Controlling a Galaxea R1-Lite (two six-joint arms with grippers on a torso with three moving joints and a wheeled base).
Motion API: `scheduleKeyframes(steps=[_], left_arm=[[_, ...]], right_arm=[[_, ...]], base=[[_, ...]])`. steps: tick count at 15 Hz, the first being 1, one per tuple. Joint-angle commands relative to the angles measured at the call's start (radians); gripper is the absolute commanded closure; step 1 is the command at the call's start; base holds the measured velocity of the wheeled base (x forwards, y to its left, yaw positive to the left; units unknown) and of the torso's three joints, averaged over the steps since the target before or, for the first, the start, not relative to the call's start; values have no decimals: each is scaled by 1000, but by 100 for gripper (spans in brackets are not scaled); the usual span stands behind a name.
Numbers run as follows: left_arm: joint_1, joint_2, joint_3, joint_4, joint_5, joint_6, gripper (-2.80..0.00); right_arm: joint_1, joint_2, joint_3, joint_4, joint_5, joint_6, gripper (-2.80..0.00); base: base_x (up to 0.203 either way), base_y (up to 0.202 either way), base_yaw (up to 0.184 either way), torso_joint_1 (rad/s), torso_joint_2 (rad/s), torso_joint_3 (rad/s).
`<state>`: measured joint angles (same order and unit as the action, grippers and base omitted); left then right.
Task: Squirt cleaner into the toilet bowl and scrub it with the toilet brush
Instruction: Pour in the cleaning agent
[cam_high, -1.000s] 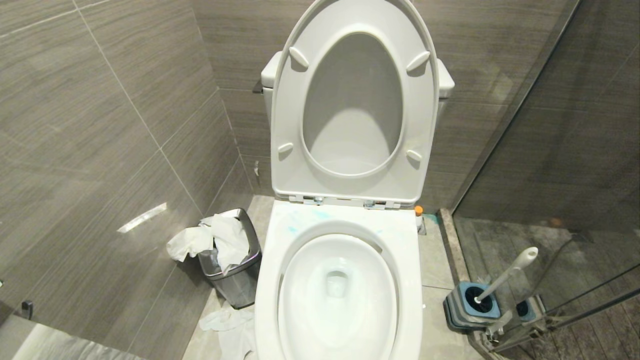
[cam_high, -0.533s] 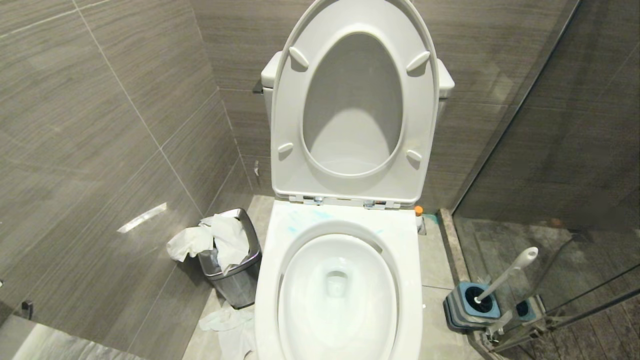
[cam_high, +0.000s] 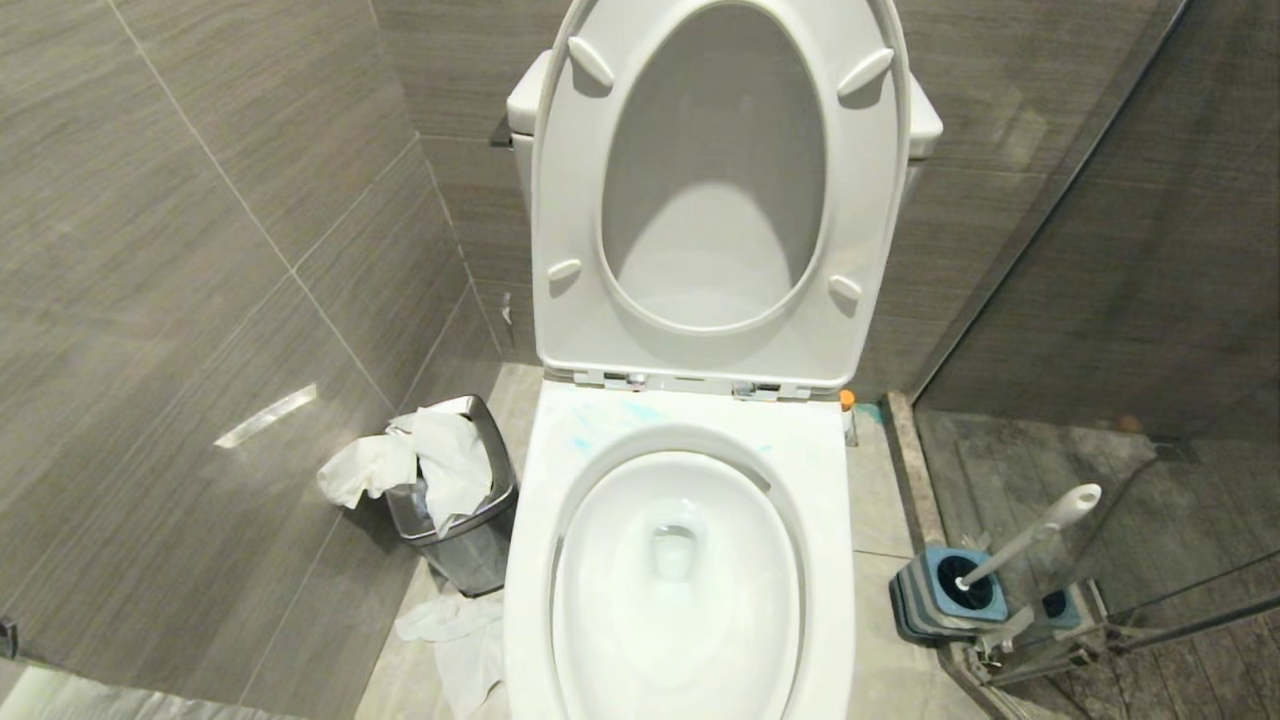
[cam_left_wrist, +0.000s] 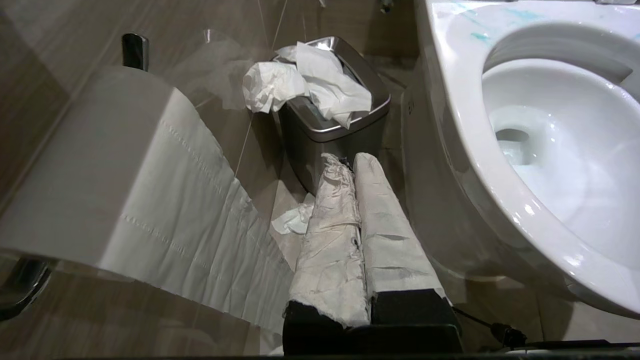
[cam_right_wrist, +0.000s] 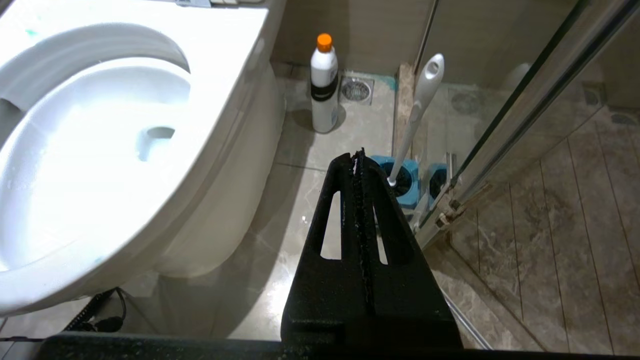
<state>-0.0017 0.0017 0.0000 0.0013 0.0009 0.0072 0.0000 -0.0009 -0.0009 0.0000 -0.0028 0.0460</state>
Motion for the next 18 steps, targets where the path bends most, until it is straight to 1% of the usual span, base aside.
scheduleKeyframes(steps=[1,18], left_arm=[[0,1,0,0,-1,-1,0],[0,1,0,0,-1,0,0]], right_arm=[[0,1,-1,0,0,0,0],[0,1,0,0,0,2,0]], base=[[0,0,0,5,5,-205],[0,0,0,3,3,-198]])
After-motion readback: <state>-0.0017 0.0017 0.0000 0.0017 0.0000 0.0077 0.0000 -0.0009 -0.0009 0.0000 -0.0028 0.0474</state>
